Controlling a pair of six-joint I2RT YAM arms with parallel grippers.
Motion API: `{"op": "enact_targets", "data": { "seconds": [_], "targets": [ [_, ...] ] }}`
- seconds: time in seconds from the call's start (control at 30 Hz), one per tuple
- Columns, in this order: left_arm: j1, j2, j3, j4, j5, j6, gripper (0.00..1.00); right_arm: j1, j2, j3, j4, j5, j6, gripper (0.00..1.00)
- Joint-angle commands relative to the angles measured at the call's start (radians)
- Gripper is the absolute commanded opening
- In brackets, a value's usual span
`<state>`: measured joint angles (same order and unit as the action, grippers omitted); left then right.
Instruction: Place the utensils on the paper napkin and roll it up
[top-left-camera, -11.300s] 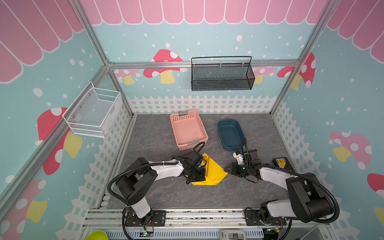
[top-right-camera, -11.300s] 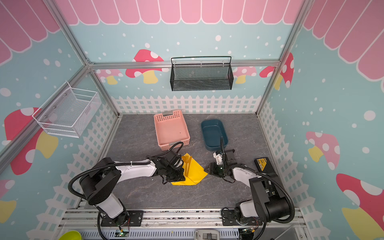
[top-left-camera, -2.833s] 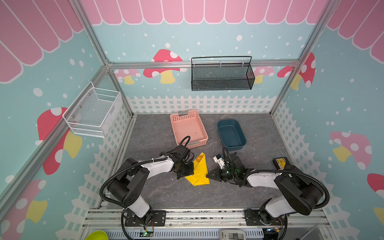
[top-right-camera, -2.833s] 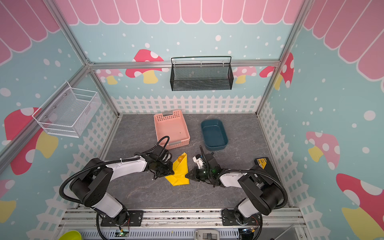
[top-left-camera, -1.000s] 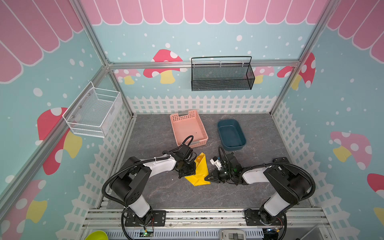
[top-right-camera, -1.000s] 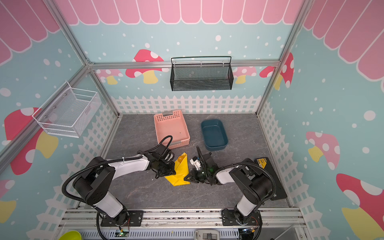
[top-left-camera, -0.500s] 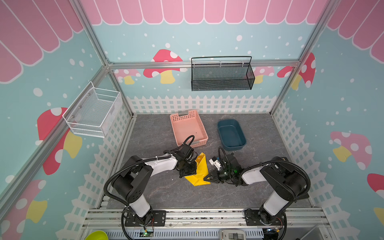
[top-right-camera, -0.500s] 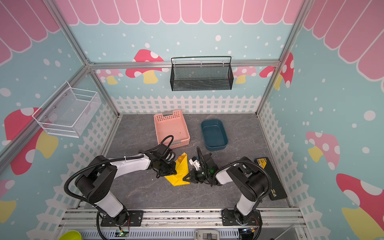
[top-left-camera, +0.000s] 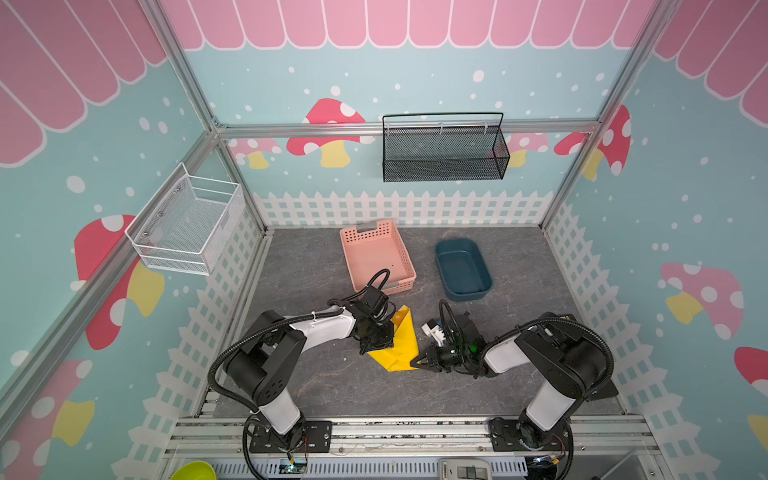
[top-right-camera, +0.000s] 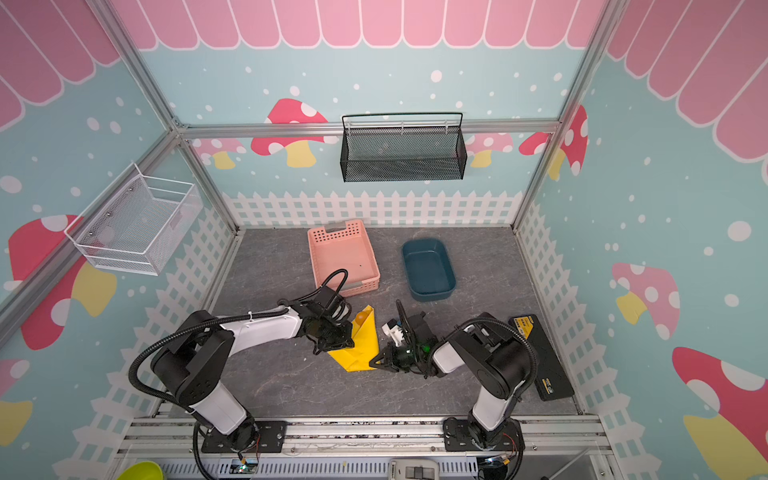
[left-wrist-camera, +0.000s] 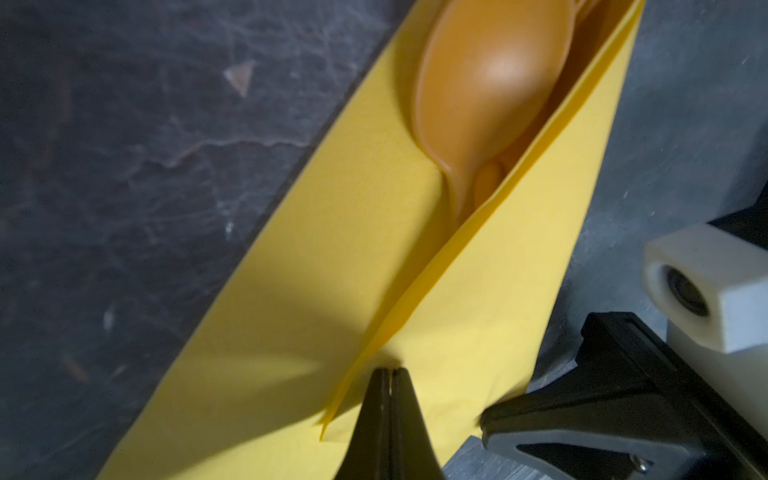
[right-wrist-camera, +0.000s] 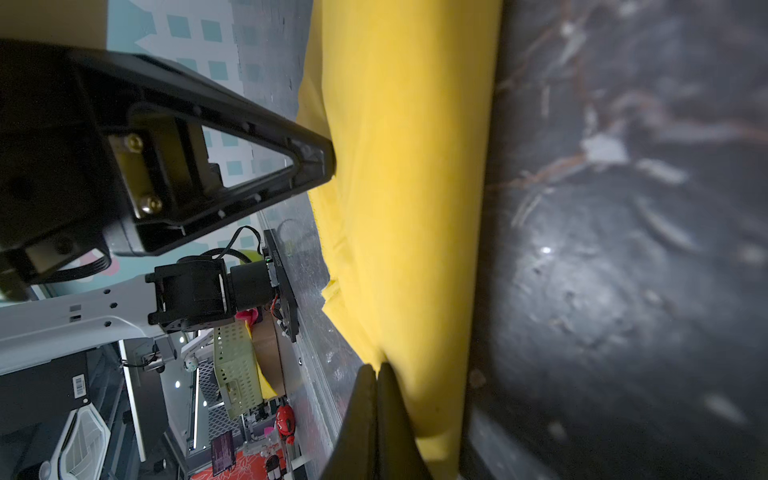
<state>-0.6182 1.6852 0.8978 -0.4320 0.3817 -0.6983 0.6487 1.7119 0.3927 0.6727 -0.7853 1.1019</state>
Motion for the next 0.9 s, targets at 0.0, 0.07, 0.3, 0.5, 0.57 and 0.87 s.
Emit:
{"op": "enact_targets", "data": {
  "seconds": [0.0, 0.07, 0.3, 0.5, 0.57, 0.87],
  "targets": [
    [-0.009, -0.016, 0.031, -0.014, -0.003, 0.018, 0.04, -0.001, 0.017, -0.030, -0.014, 0.059, 0.023, 0.01],
    [-0.015, -0.024, 0.036, -0.016, -0.003, 0.017, 0.04, 0.000, 0.016, -0.034, -0.007, 0.061, 0.024, 0.01],
    [-0.037, -0.005, 0.044, -0.018, -0.012, 0.016, 0.05, -0.001, 0.003, -0.042, 0.008, 0.072, 0.061, 0.01],
    [-0.040, 0.031, 0.041, -0.023, -0.037, 0.023, 0.05, 0.000, -0.013, -0.044, 0.016, 0.072, 0.073, 0.01],
    [-0.040, 0.041, 0.039, -0.023, -0.039, 0.028, 0.04, 0.000, -0.026, -0.040, 0.016, 0.072, 0.075, 0.02],
    [-0.040, 0.050, 0.033, -0.024, -0.039, 0.034, 0.04, -0.031, -0.108, 0.023, -0.055, 0.071, 0.035, 0.11]
  ]
}}
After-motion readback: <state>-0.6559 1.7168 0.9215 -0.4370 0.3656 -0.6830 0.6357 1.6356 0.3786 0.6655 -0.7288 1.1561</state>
